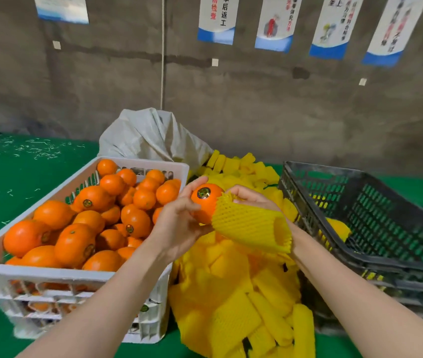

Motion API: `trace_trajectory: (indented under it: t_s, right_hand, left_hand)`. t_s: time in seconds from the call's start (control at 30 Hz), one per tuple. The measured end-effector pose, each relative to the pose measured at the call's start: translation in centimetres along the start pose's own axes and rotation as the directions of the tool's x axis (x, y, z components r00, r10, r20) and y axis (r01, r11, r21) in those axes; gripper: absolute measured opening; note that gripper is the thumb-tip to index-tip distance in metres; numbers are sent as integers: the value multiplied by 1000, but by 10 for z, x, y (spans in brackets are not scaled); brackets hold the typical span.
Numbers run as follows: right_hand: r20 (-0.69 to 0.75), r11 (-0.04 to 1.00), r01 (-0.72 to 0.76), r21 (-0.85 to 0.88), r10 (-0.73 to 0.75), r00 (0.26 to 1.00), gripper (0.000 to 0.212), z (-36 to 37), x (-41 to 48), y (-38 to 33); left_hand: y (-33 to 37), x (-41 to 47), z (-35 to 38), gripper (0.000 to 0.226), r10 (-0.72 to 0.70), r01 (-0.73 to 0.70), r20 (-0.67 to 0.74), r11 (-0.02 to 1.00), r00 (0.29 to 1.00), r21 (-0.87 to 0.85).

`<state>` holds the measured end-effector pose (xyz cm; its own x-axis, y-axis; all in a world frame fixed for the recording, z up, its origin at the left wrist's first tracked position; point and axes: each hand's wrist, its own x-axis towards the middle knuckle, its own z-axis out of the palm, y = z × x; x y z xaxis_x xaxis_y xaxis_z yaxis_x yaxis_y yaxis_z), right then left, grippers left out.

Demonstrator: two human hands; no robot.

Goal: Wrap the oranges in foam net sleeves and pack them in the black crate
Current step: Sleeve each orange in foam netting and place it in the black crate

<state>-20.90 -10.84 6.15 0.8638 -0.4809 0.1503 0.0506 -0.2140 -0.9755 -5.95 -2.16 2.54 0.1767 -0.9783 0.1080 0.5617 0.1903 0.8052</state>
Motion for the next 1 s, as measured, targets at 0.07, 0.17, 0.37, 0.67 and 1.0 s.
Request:
trace_trajectory:
  t_s: [0.07, 0.17, 0.37, 0.67, 1.0]
  right_hand:
    - [-7, 999, -4, -46, 4, 1000, 24, -7, -11, 2]
    - [-18, 978, 44, -204, -49, 999, 24, -12, -27, 7]
    - [48, 952, 81, -297, -70, 996, 32, -18, -49, 9]
    - [-326, 925, 97, -366, -225, 918, 70, -45, -49, 29]
    - [-580, 849, -8, -528, -354, 734, 29, -26, -52, 44]
  left_hand:
    - [-11, 5, 11, 42, -3, 2, -30, 1000, 1000, -17]
    - [-27, 13, 19, 45, -4, -1, -96, 999, 995, -48]
    - [-53, 17, 36, 52, 26, -37, -134, 996, 991, -79]
    - [-82, 18, 64, 51, -2, -23, -143, 985, 990, -172]
    - [-95, 26, 80, 67, 129, -81, -283, 981, 950, 175]
